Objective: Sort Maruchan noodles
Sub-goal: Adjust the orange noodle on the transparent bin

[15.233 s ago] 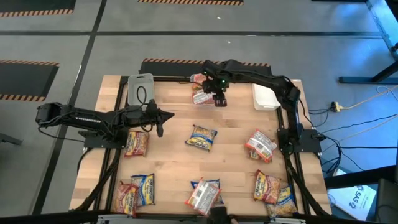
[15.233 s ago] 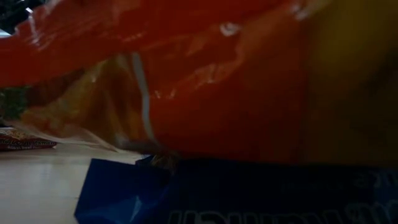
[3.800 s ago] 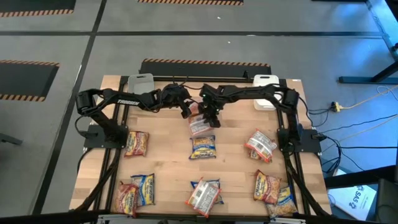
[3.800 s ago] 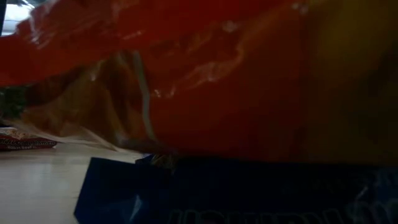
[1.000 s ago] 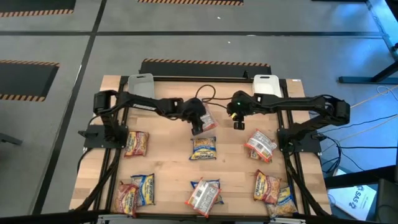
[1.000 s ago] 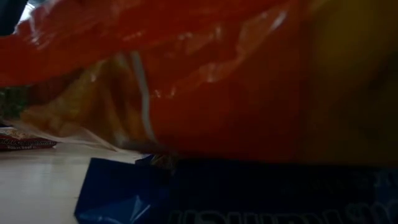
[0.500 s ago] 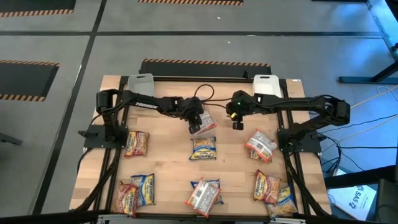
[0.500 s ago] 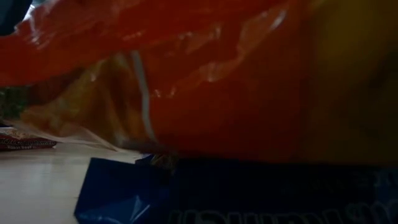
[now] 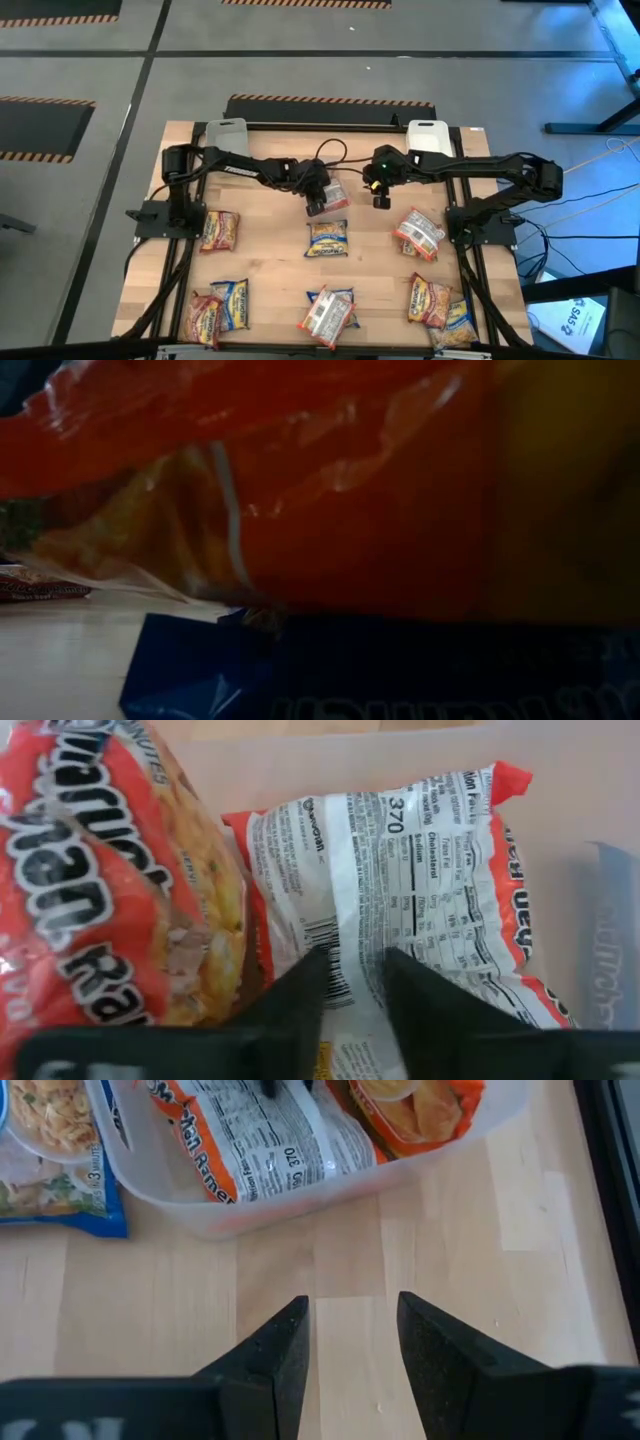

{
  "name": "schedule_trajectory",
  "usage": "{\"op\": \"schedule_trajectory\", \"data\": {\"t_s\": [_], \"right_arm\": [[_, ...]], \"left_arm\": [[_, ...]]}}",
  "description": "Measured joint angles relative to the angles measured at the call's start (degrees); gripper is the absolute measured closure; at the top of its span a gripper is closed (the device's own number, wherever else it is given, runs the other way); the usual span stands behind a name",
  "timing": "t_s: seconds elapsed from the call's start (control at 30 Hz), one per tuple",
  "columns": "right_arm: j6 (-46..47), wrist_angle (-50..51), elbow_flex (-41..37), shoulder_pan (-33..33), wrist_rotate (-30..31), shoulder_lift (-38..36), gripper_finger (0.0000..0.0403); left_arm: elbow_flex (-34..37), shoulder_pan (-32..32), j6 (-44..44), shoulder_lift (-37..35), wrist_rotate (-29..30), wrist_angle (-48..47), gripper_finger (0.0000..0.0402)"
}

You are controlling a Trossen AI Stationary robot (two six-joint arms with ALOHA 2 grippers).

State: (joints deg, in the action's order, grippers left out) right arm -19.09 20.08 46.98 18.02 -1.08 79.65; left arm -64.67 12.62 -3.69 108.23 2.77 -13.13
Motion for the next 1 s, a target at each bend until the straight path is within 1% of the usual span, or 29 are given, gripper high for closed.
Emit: {"op": "schedule_trajectory", "data": {"t_s": [0.1,0.17,0.3,0.47,0.6,0.8,0.87,1.0], "right_arm": [[0.0,-0.4,0.0,0.0,0.0,0.0,0.0262],[0.0,-0.6,0.0,0.0,0.0,0.0,0.0262],[0.0,-0.6,0.0,0.0,0.0,0.0,0.0262],[0.0,-0.6,0.0,0.0,0.0,0.0,0.0262],[0.4,-0.6,0.0,0.0,0.0,0.0,0.0262],[0.8,-0.4,0.0,0.0,0.0,0.0,0.0262],[0.8,-0.4,0.0,0.0,0.0,0.0,0.0262],[0.8,-0.4,0.0,0.0,0.0,0.0,0.0262]], "left_arm": [[0.0,-0.2,2.0,0.0,-0.3,0.0,0.0372],[0.0,-0.6,2.8,0.0,0.7,-0.1,0.0393],[0.1,-1.5,4.3,-0.3,4.3,-0.2,0.0400],[-0.8,-3.2,5.9,-0.3,11.7,-1.7,0.0401],[-3.5,-5.0,8.6,-0.1,16.9,-4.3,0.0401],[-10.6,-6.6,10.4,-0.1,23.8,-13.5,0.0401],[-12.3,-6.9,10.9,-0.1,25.0,-15.9,0.0401],[-16.2,-7.3,11.1,-0.1,25.4,-20.2,0.0401]]}}
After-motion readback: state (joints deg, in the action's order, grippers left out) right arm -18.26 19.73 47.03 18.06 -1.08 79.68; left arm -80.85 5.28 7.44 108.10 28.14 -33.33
